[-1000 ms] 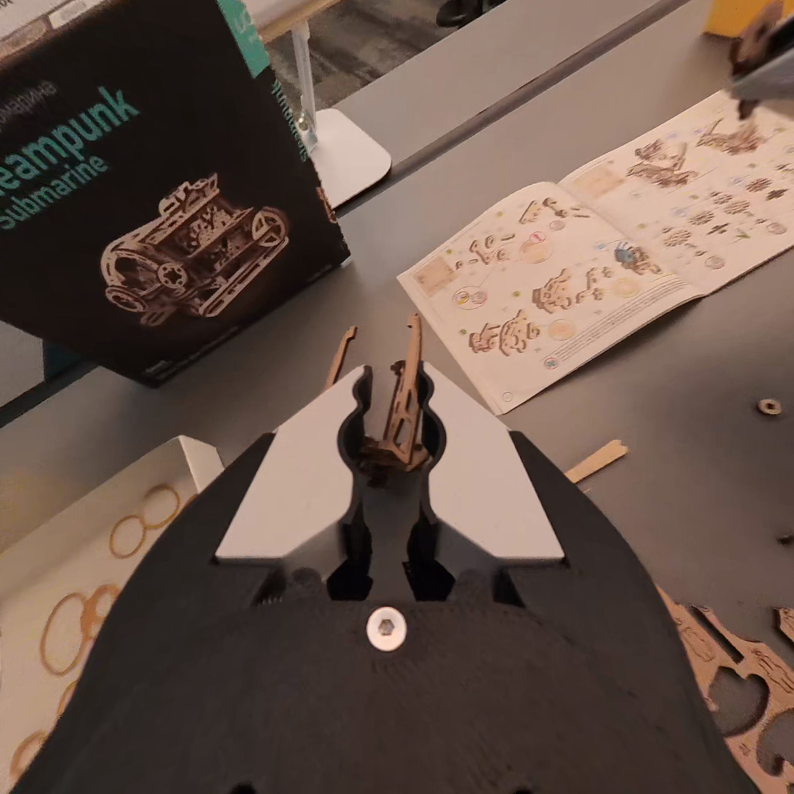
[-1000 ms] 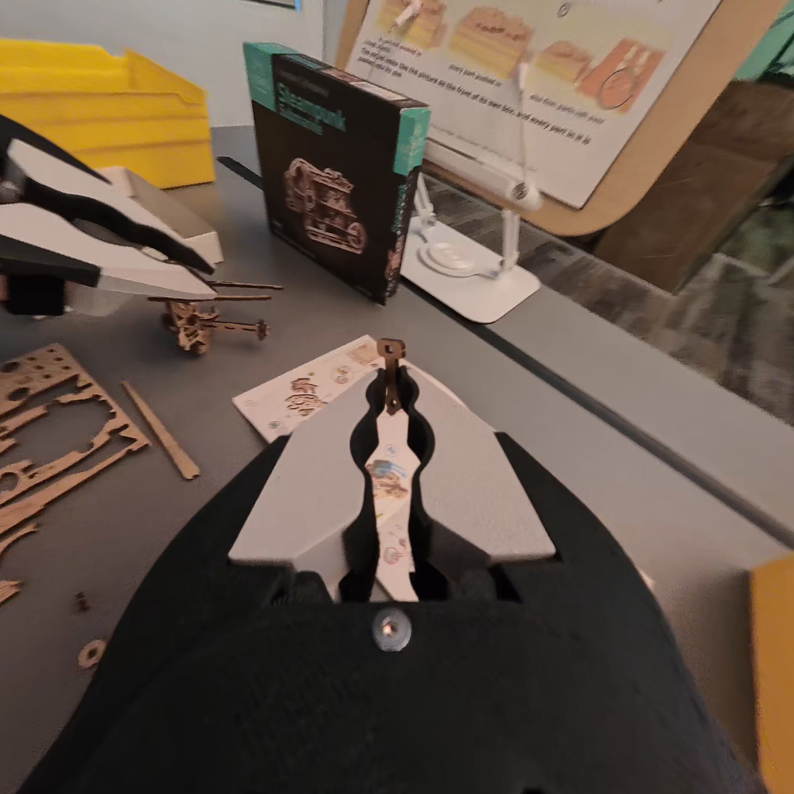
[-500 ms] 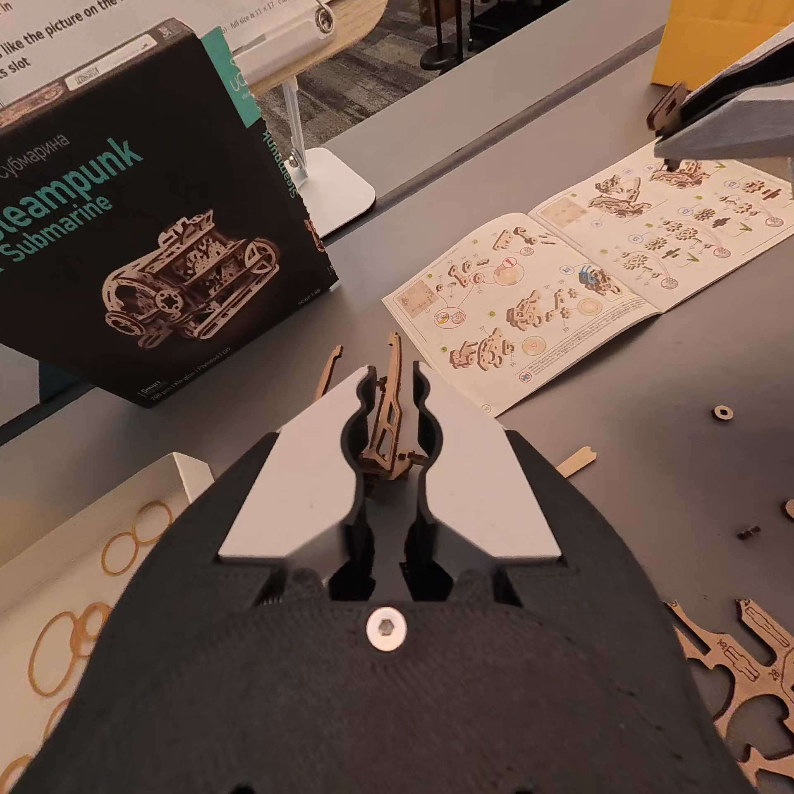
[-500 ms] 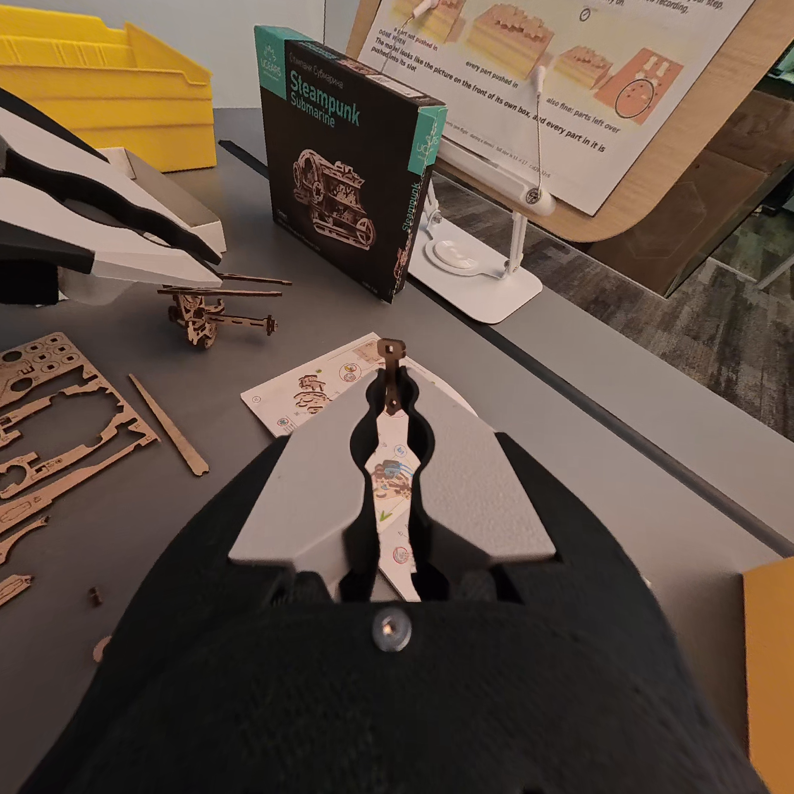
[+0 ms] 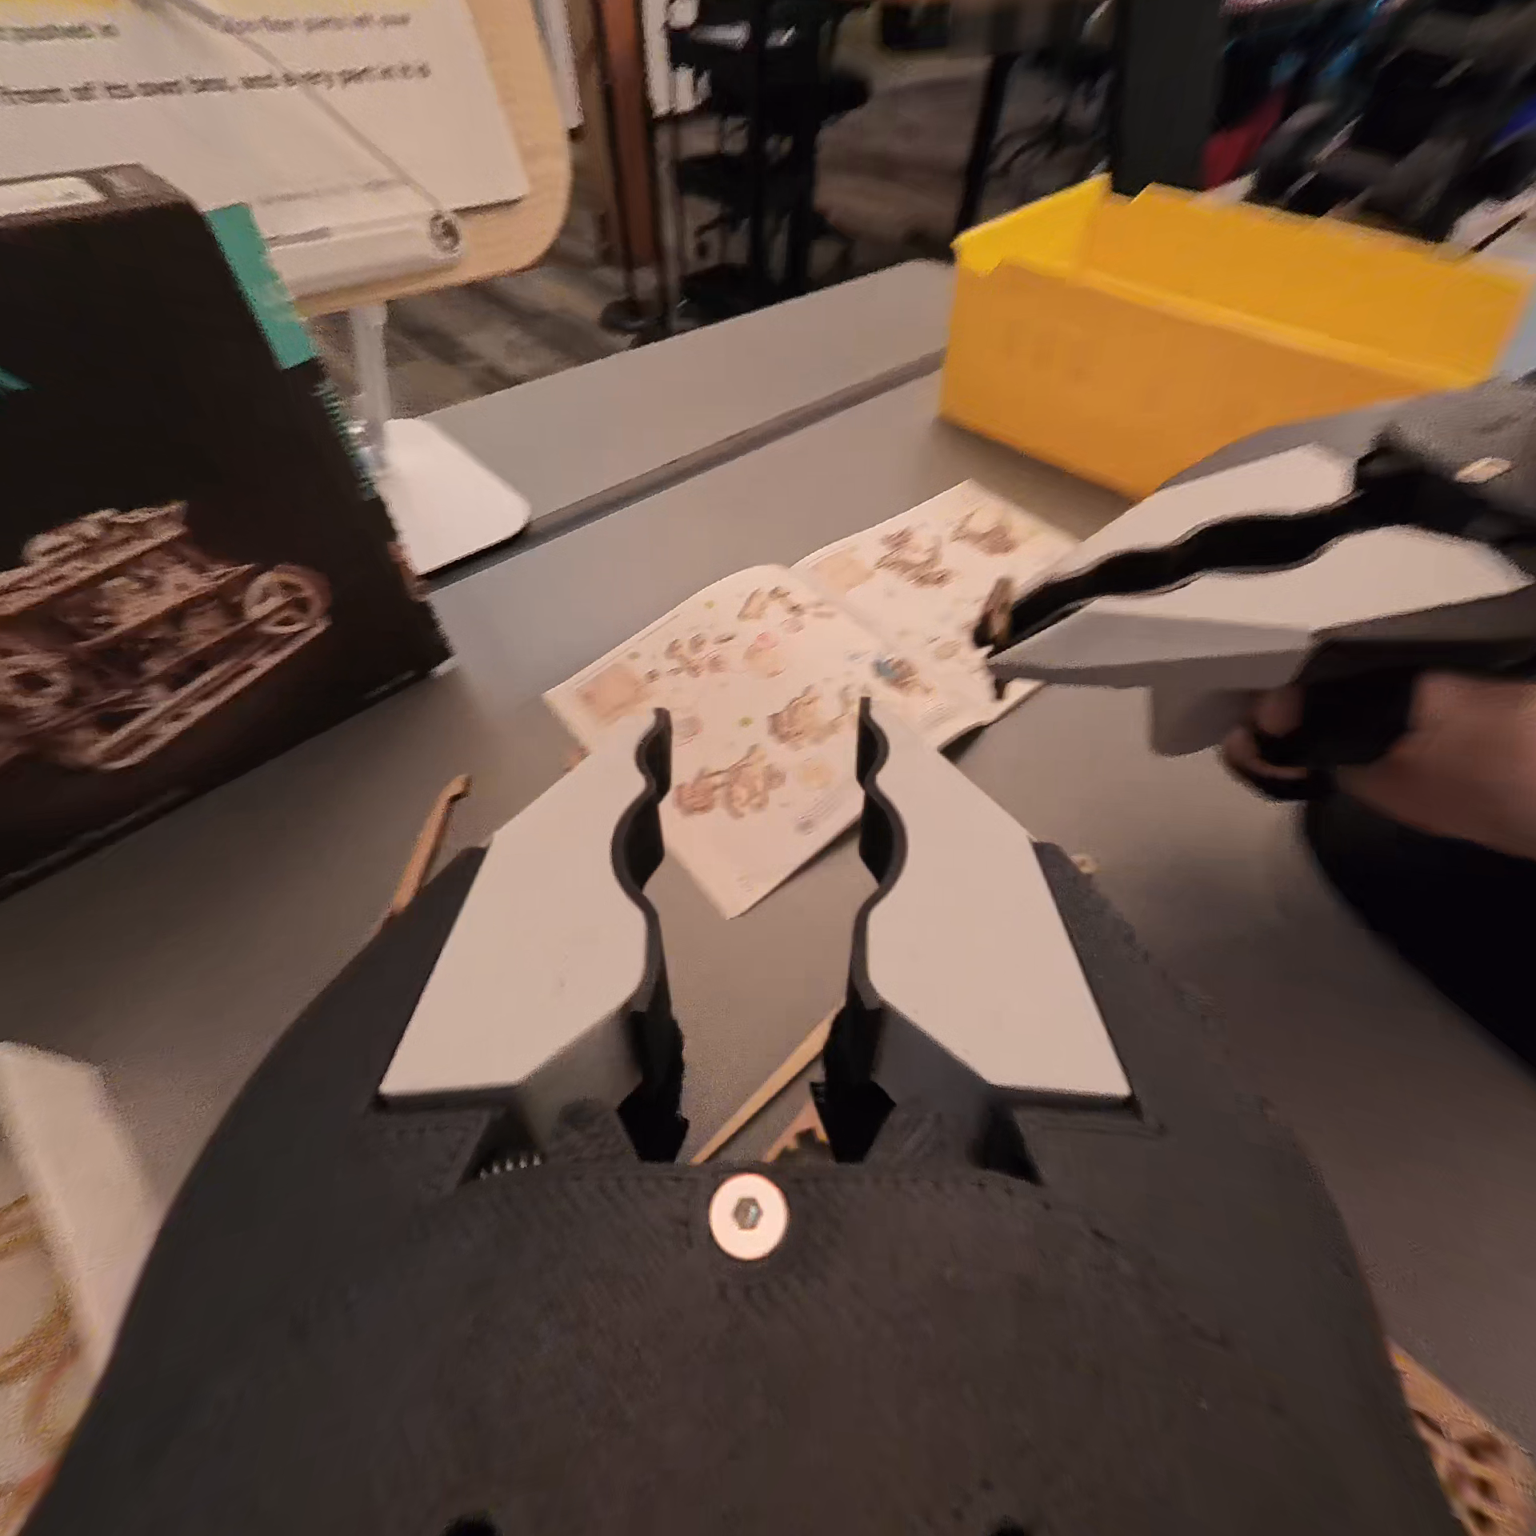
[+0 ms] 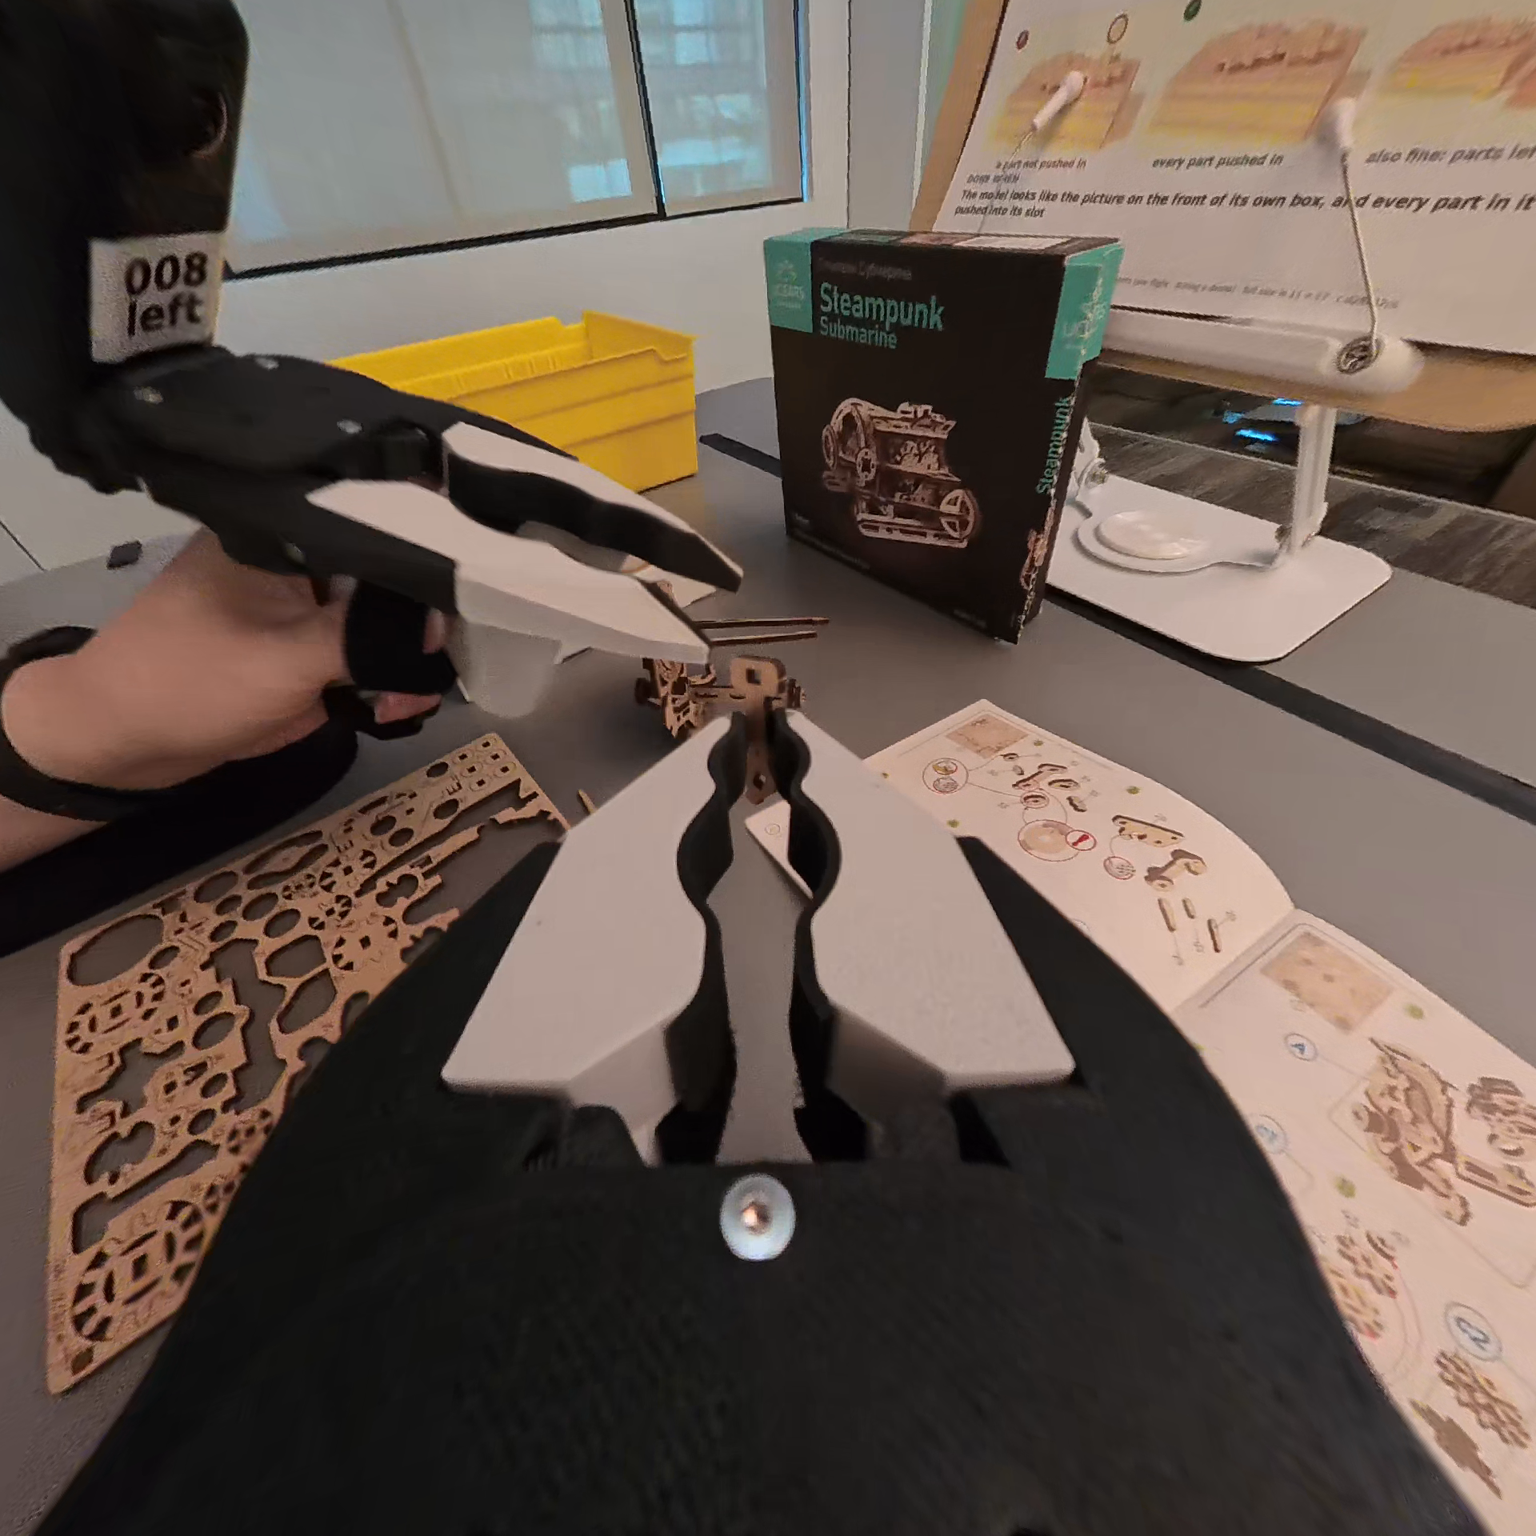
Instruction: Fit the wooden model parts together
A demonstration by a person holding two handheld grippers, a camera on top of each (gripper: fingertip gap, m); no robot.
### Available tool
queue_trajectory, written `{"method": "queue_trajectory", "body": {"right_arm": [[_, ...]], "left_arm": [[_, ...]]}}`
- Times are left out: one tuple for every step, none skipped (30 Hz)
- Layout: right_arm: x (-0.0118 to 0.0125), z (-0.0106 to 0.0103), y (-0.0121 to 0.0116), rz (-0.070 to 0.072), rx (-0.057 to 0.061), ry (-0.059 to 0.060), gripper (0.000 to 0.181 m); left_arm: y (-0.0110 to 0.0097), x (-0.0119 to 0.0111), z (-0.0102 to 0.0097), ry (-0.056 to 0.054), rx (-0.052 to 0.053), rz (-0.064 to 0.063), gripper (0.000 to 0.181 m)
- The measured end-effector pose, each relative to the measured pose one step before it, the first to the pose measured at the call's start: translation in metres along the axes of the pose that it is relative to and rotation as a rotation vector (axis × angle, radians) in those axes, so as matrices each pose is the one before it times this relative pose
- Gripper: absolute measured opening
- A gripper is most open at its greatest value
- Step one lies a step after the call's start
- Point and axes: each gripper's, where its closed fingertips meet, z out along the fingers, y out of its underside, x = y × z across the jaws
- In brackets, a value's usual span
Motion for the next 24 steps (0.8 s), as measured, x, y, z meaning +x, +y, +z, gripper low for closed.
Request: {"method": "queue_trajectory", "body": {"right_arm": [[-0.00044,-0.00013,0.00176,-0.0104,-0.0072,0.0024,0.003],[-0.00092,0.00012,0.00158,-0.0026,-0.0042,-0.0019,0.003],[-0.00139,0.00035,0.0016,0.0023,-0.0033,-0.0058,0.003],[-0.00167,0.00045,0.001,0.0029,-0.0011,-0.0074,0.003],[-0.00153,0.00047,0.00053,0.0008,-0.0006,-0.0067,0.003],[-0.00064,0.00017,0.00034,-0.003,-0.001,-0.0021,0.003],[-0.00055,0.00009,0.00002,-0.0036,0.0008,-0.0026,0.003],[-0.00091,-0.00001,0.00003,-0.0001,0.0022,-0.0066,0.003],[-0.00131,0.00008,0.0003,0.0025,0.0014,-0.0096,0.003],[-0.00068,0.00016,0.00082,0.0027,-0.0012,-0.0052,0.003],[-0.00173,0.00041,0.00108,-0.0001,-0.0029,-0.014,0.003],[-0.00386,0.00041,-0.00003,0.0012,0.0052,-0.0264,0.003],[-0.00322,0.00032,-0.00006,0.0043,0.0047,-0.0209,0.003],[-0.00128,0.00074,0.00143,0.0,-0.0073,-0.0073,0.003],[-0.00138,0.00093,0.00149,-0.0057,-0.007,-0.0083,0.003],[-0.00136,0.00108,0.00145,-0.005,-0.0063,-0.0083,0.003],[-0.00071,0.0011,0.0017,-0.0017,-0.0085,-0.0029,0.003],[-0.00077,0.00088,0.00169,-0.0015,-0.0075,-0.0053,0.003],[-0.00153,0.00106,0.00158,-0.0016,-0.0069,-0.0106,0.003],[-0.00204,0.00112,0.00154,0.0007,-0.0068,-0.0126,0.003],[0.00006,0.00129,0.0022,-0.0023,-0.0115,0.0027,0.002],[0.0008,0.00156,0.0029,-0.0094,-0.0159,0.0085,0.002],[0.00092,0.00165,0.00317,-0.0109,-0.017,0.0098,0.001],[0.00016,0.00149,0.00219,-0.0085,-0.0115,0.006,0.002]], "left_arm": [[-0.00449,0.00784,-0.00086,0.0648,0.0316,-0.0402,0.045],[-0.00409,0.01004,-0.00033,0.081,0.0287,-0.0361,0.045],[-0.00208,0.0079,0.00033,0.0656,0.0138,-0.0329,0.045],[-0.00029,0.00612,0.00096,0.0504,0.0045,-0.0267,0.045],[0.00057,0.00668,0.0014,0.0516,0.0011,-0.0207,0.042],[0.00183,0.00672,0.00158,0.05,-0.0068,-0.0178,0.036],[0.00076,0.00737,0.00141,0.0513,-0.0001,-0.0134,0.029],[0.00048,0.00374,0.00108,0.0278,0.0034,-0.0156,0.024],[0.0011,-0.00089,0.00076,-0.0004,0.0,-0.0192,0.024],[0.00121,-0.00064,0.00047,0.0038,-0.001,-0.0157,0.024],[0.00132,-0.00095,0.00029,0.0042,-0.0049,-0.0165,0.025],[0.00093,-0.00139,0.00023,0.0013,-0.0046,-0.0158,0.025],[0.00042,-0.00033,0.0,0.0069,-0.0011,-0.0113,0.025],[0.00052,0.00028,-0.00003,0.0094,-0.0026,-0.0101,0.022],[0.00042,0.00034,-0.00012,0.0096,-0.0022,-0.0086,0.02],[0.0009,0.00121,0.00015,0.0141,-0.0038,-0.0054,0.016],[0.0017,0.00347,0.00061,0.0284,-0.01,-0.002,0.011],[0.00225,0.00208,0.00094,0.0182,-0.015,-0.0057,0.007],[0.00172,0.00052,0.00054,0.0061,-0.0118,-0.0071,0.003],[0.00179,0.00075,0.00014,0.0068,-0.012,-0.0066,0.0],[0.00158,-0.00259,-0.00058,-0.0152,-0.0117,-0.0084,0.0],[0.00059,-0.00272,-0.00055,-0.0185,-0.0062,-0.0119,0.0],[0.00047,-0.00191,-0.0003,-0.016,-0.0025,-0.0115,0.0],[0.00064,-0.00263,-0.00007,-0.0232,-0.0029,-0.0109,0.0]]}}
